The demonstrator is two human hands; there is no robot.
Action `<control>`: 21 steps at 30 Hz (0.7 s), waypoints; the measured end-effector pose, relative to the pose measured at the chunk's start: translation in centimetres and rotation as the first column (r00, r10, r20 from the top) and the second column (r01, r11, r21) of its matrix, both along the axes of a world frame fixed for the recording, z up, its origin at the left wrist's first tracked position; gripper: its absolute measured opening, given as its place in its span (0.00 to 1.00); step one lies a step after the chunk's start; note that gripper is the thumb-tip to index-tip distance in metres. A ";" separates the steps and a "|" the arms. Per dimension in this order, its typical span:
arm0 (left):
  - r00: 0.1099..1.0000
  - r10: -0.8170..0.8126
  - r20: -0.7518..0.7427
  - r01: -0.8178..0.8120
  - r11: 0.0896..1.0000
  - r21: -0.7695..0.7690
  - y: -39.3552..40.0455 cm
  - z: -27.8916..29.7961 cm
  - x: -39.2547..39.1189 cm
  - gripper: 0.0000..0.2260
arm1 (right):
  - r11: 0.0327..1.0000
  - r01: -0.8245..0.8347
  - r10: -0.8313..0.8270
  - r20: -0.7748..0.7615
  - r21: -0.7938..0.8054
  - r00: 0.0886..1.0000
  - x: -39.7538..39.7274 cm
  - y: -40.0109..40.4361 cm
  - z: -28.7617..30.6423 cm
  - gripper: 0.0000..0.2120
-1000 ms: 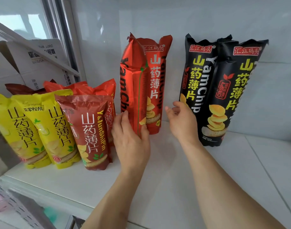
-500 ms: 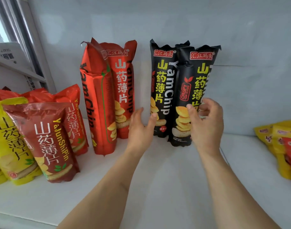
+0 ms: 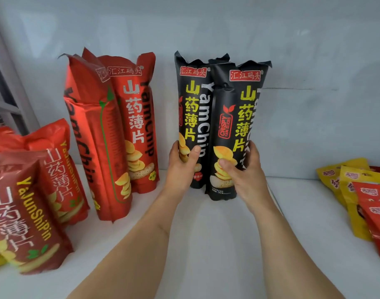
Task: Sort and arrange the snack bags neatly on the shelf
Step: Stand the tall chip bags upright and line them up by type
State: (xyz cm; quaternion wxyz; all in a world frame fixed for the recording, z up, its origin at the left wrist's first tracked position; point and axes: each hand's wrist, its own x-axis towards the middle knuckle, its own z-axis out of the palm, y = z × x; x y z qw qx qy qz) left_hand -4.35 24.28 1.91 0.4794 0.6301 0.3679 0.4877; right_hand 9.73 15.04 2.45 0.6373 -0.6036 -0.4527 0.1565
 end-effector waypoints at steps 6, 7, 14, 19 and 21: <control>1.000 0.014 0.022 -0.013 0.999 -0.037 2.3 -0.6 0.4 0.43 | 0.998 0.027 -0.024 -0.055 0.050 0.998 0.1 0.4 0.0 0.32; 1.000 0.001 0.026 0.000 0.999 -0.040 2.9 -0.9 0.4 0.41 | 0.998 0.037 -0.034 -0.047 0.056 0.998 0.0 0.4 0.1 0.30; 0.995 -0.061 0.080 0.066 0.996 -0.063 3.7 -0.6 0.6 0.35 | 0.998 -0.051 0.055 -0.133 0.036 0.990 -0.3 0.2 0.0 0.33; 0.982 -0.145 0.118 0.150 0.988 -0.039 3.7 -0.8 0.4 0.34 | 0.993 -0.113 0.109 -0.163 -0.015 0.981 0.5 -0.3 -1.0 0.43; 0.984 -0.149 0.096 0.156 0.986 -0.066 3.6 -0.8 0.5 0.30 | 0.994 -0.111 0.108 -0.164 -0.011 0.981 0.8 -0.5 -1.1 0.43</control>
